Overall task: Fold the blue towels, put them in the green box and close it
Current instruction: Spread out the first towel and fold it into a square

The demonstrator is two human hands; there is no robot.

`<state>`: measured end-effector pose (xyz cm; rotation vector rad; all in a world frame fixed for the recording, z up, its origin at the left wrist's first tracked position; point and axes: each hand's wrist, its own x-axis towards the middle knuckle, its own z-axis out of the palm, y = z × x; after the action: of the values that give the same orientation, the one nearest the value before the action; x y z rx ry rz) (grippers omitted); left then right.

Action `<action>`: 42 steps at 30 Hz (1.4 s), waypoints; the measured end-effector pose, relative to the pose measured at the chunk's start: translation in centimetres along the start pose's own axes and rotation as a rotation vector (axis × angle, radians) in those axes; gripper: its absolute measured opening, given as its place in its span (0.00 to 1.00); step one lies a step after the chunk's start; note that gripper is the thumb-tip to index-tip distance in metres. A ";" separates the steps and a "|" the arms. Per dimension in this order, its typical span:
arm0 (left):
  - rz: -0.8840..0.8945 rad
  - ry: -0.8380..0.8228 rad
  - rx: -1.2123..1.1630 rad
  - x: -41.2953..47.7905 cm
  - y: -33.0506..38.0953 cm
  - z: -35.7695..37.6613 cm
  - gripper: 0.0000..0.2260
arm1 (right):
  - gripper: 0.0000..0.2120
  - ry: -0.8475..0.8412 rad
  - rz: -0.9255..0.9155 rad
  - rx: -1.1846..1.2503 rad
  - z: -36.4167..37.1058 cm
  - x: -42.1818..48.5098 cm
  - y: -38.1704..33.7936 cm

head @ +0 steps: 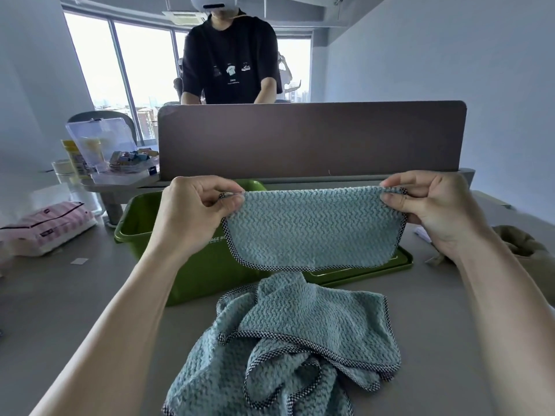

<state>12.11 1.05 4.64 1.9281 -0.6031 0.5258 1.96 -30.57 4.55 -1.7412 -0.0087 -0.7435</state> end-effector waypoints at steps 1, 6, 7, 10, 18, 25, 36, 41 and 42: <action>-0.005 0.001 -0.018 0.0 0.1 0.0 0.05 | 0.10 0.007 -0.010 -0.007 0.0 0.0 -0.1; -0.169 -0.053 -0.385 -0.2 1.3 -0.4 0.08 | 0.08 0.040 -0.026 0.028 -0.2 -0.1 -0.2; -0.195 -0.091 -0.447 -0.2 1.3 -0.6 0.10 | 0.11 0.043 -0.025 0.050 -0.2 -0.1 -0.2; -0.233 -0.231 -0.591 -0.1 1.2 -1.1 0.16 | 0.22 -0.017 -0.014 0.152 -0.4 -0.1 -0.1; -0.137 -0.096 -0.251 0.2 0.5 -1.0 0.15 | 0.32 -0.106 0.034 0.253 -1.2 0.1 0.0; 0.028 0.058 0.156 0.0 0.7 -0.4 0.06 | 0.15 -0.015 0.041 0.088 -1.1 -0.1 -0.4; 0.126 -0.058 -0.153 -0.9 3.2 0.7 0.07 | 0.06 -0.166 -0.016 -0.345 -0.7 -1.1 -1.5; 0.221 -0.175 -0.273 -2.2 5.7 1.7 0.04 | 0.29 -0.508 -0.118 -0.100 5.2 -3.0 -4.8; 0.224 -0.205 -0.318 -2.5 6.1 1.8 0.02 | 0.27 -0.564 -0.123 -0.105 6.4 -3.4 -5.0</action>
<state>6.56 -2.40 6.65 1.6310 -0.9818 0.3475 0.39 -22.15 6.52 -2.0143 -0.4705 -0.3226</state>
